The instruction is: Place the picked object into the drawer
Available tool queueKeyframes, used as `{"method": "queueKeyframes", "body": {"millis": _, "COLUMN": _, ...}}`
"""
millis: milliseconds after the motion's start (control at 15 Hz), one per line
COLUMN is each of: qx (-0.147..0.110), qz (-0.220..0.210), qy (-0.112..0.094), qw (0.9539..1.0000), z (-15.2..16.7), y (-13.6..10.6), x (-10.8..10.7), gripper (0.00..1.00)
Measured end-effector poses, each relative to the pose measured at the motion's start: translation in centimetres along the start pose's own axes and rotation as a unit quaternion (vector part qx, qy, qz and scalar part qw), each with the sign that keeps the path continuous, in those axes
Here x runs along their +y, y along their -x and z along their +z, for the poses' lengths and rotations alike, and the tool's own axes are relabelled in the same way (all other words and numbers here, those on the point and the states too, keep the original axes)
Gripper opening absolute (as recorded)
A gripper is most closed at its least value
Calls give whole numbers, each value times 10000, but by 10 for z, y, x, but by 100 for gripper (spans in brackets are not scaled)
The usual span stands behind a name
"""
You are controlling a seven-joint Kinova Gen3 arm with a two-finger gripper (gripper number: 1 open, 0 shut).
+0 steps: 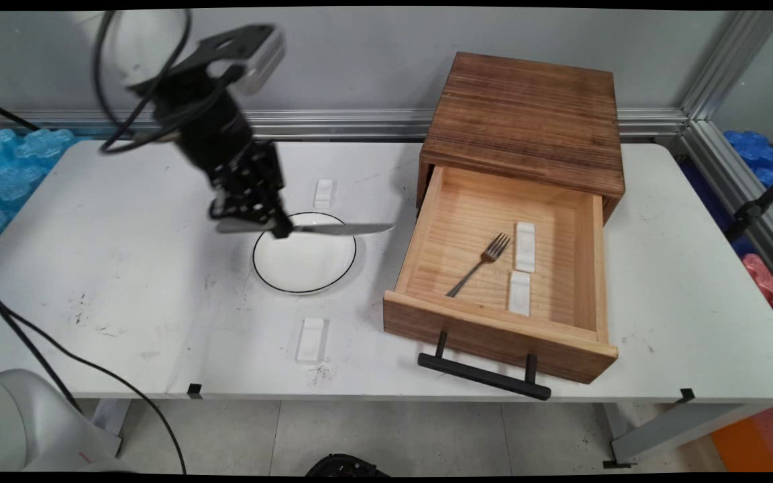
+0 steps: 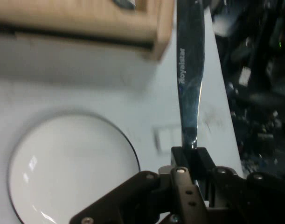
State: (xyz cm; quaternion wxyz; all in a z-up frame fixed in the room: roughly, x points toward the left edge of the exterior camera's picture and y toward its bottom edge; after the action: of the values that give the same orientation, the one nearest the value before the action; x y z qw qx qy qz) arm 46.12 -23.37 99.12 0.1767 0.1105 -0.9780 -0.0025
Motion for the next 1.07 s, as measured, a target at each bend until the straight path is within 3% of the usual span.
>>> {"method": "queueKeyframes", "body": {"millis": 333, "qx": 235, "qz": 154, "qy": -105, "qw": 9996, "z": -2, "y": -59, "x": -21, "gripper": 0}}
{"method": "queueKeyframes", "body": {"millis": 600, "qx": 350, "qz": 281, "qy": -174, "qw": 9988, "z": 15, "y": -101, "x": -32, "gripper": 0}}
{"method": "queueKeyframes", "body": {"millis": 1067, "qx": 330, "qz": 566, "qy": -250, "qw": 9975, "z": 74, "y": -158, "x": -42, "gripper": 0}}
